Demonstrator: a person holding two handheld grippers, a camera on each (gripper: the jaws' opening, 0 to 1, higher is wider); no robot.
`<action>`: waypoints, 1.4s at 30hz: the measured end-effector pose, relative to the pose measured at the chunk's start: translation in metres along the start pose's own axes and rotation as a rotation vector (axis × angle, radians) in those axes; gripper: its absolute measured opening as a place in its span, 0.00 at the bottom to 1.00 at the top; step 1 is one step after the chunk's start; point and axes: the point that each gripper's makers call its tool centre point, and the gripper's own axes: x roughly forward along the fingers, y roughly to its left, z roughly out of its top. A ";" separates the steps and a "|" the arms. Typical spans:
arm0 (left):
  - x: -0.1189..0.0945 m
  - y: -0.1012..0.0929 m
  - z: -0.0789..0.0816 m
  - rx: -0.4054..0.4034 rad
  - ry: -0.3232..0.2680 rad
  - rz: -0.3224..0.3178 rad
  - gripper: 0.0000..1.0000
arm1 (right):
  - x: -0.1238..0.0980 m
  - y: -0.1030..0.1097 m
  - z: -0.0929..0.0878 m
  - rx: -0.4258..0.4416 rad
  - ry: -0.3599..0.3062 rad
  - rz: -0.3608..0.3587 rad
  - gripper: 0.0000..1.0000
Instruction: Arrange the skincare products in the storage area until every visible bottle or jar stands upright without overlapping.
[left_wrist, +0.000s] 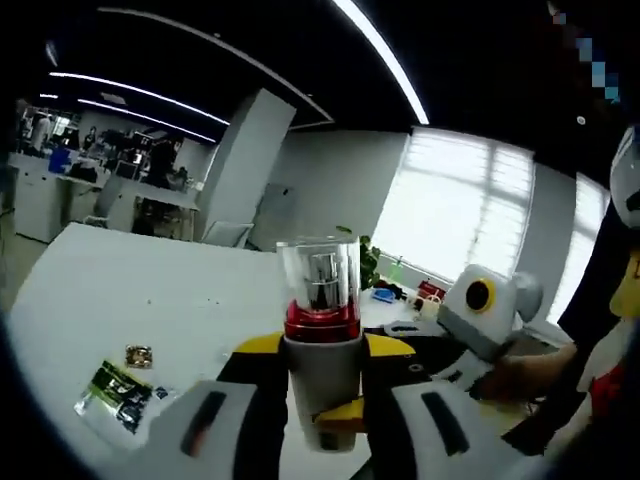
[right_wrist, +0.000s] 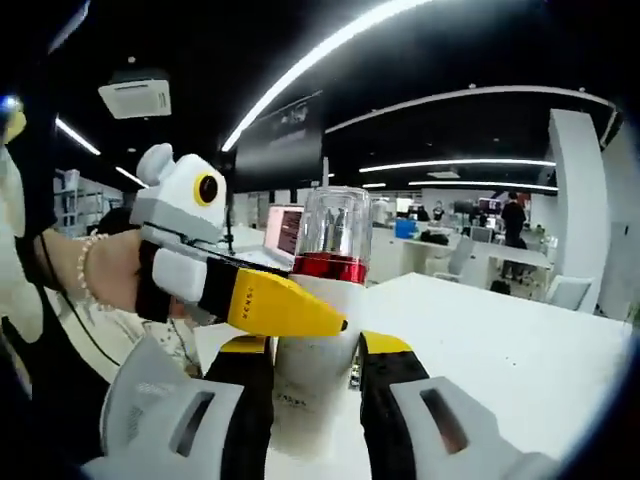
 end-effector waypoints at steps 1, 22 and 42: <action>0.000 -0.006 -0.001 0.036 0.023 -0.049 0.21 | -0.003 0.002 0.001 0.011 -0.006 0.036 0.33; 0.002 -0.054 -0.020 0.246 0.167 -0.399 0.21 | -0.012 0.029 -0.013 -0.077 0.004 0.326 0.29; 0.010 -0.028 -0.068 0.172 0.279 -0.437 0.23 | 0.004 0.018 -0.070 -0.096 0.064 0.257 0.30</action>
